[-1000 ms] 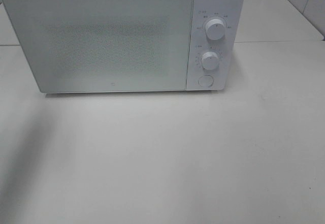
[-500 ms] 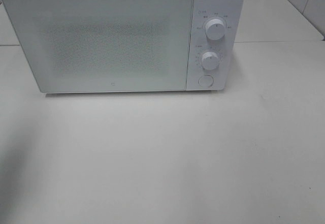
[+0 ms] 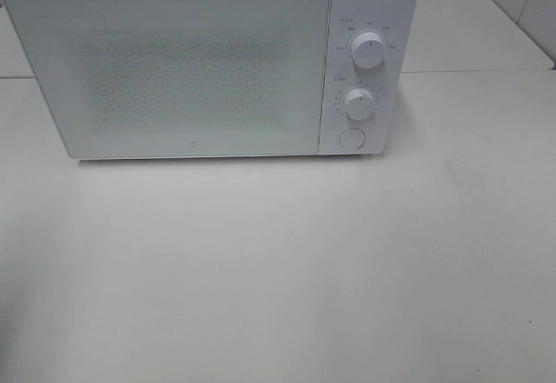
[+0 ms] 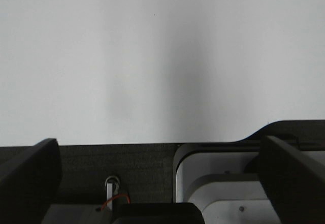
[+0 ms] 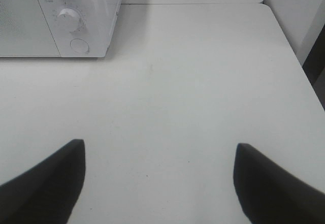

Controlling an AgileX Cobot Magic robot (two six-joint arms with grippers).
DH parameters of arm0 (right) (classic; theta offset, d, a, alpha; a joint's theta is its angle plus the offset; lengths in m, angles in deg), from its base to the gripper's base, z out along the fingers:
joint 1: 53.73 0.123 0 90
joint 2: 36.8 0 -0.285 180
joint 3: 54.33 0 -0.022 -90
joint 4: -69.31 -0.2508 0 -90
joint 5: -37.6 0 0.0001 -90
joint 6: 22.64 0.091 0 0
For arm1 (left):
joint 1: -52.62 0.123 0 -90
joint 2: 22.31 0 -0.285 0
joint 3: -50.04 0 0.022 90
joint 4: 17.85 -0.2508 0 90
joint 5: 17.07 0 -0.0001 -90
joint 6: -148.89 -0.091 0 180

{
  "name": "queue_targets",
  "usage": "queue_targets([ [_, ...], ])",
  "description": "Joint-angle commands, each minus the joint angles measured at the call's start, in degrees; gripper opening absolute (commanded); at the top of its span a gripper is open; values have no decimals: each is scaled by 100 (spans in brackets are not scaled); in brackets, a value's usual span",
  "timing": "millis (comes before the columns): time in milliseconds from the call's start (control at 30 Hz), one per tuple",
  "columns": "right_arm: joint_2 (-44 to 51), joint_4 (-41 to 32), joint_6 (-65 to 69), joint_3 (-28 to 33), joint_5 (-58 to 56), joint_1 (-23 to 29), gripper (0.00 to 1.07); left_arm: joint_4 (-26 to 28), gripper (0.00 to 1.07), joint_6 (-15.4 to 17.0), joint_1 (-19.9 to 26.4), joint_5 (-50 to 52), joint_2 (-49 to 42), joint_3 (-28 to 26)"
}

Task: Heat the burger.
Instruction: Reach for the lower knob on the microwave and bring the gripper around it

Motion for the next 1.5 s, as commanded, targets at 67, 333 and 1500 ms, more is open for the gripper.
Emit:
queue_targets([
  [67, 143, 0, 52, 11, 63, -40, 75, 74, 100, -6, 23, 350, -756, 407],
  [333, 143, 0, 52, 11, 63, -40, 75, 29, 100, -23, 23, 527, -2154, 665],
  [1500, 143, -11, 52, 11, 63, -29, 75, 378, 100, 0, 647, 550, -4916, 670],
])
